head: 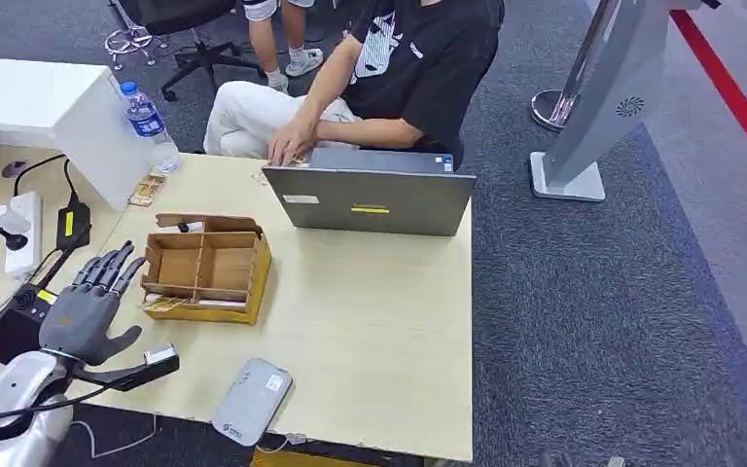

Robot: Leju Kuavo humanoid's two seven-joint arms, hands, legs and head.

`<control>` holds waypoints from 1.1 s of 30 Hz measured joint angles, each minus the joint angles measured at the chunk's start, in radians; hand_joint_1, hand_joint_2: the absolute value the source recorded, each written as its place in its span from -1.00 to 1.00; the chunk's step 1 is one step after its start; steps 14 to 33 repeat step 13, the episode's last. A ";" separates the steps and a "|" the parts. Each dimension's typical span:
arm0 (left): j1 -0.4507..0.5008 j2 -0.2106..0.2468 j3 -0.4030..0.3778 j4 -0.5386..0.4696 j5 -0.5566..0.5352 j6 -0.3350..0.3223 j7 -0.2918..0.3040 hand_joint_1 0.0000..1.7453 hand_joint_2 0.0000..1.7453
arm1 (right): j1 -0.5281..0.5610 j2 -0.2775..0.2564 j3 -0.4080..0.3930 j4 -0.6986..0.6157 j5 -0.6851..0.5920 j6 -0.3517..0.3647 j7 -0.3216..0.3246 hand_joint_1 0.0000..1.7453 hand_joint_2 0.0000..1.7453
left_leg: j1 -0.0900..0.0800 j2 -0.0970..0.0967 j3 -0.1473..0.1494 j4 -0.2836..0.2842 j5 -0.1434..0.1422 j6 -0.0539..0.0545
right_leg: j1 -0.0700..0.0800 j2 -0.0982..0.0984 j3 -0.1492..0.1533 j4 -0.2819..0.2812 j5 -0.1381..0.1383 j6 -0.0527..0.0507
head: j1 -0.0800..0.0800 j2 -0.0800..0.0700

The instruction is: Pass the card to the sensor for recognition and then transmit it.

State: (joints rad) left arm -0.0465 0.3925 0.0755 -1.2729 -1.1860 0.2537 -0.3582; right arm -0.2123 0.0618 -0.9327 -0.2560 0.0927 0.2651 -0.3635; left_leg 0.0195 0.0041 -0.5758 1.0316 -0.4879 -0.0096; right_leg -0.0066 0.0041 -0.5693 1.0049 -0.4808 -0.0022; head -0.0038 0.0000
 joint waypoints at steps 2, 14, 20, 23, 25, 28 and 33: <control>-0.016 -0.007 -0.002 0.039 -0.009 0.018 0.000 -1.00 1.00 | -0.002 0.000 0.000 0.000 0.007 0.000 0.000 -1.00 1.00 | 0.000 0.000 0.000 0.000 0.000 0.000 | 0.000 0.000 0.000 0.000 0.000 0.000 | 0.000 0.000; -0.065 -0.055 -0.012 0.157 -0.023 0.074 -0.022 -1.00 1.00 | -0.007 0.000 0.000 0.000 0.014 -0.001 0.003 -1.00 1.00 | 0.000 0.000 0.000 0.000 0.000 0.000 | 0.000 0.000 0.000 0.000 0.000 0.000 | 0.000 0.000; -0.065 -0.055 -0.012 0.157 -0.023 0.074 -0.022 -1.00 1.00 | -0.007 0.000 0.000 0.000 0.014 -0.001 0.003 -1.00 1.00 | 0.000 0.000 0.000 0.000 0.000 0.000 | 0.000 0.000 0.000 0.000 0.000 0.000 | 0.000 0.000; -0.065 -0.055 -0.012 0.157 -0.023 0.074 -0.022 -1.00 1.00 | -0.007 0.000 0.000 0.000 0.014 -0.001 0.003 -1.00 1.00 | 0.000 0.000 0.000 0.000 0.000 0.000 | 0.000 0.000 0.000 0.000 0.000 0.000 | 0.000 0.000; -0.065 -0.055 -0.012 0.157 -0.023 0.074 -0.022 -1.00 1.00 | -0.007 0.000 0.000 0.000 0.014 -0.001 0.003 -1.00 1.00 | 0.000 0.000 0.000 0.000 0.000 0.000 | 0.000 0.000 0.000 0.000 0.000 0.000 | 0.000 0.000; -0.065 -0.055 -0.012 0.157 -0.023 0.074 -0.022 -1.00 1.00 | -0.007 0.000 0.000 0.000 0.014 -0.001 0.003 -1.00 1.00 | 0.000 0.000 0.000 0.000 0.000 0.000 | 0.000 0.000 0.000 0.000 0.000 0.000 | 0.000 0.000; -0.065 -0.055 -0.012 0.157 -0.023 0.074 -0.022 -1.00 1.00 | -0.007 0.000 0.000 0.000 0.014 -0.001 0.003 -1.00 1.00 | 0.000 0.000 0.000 0.000 0.000 0.000 | 0.000 0.000 0.000 0.000 0.000 0.000 | 0.000 0.000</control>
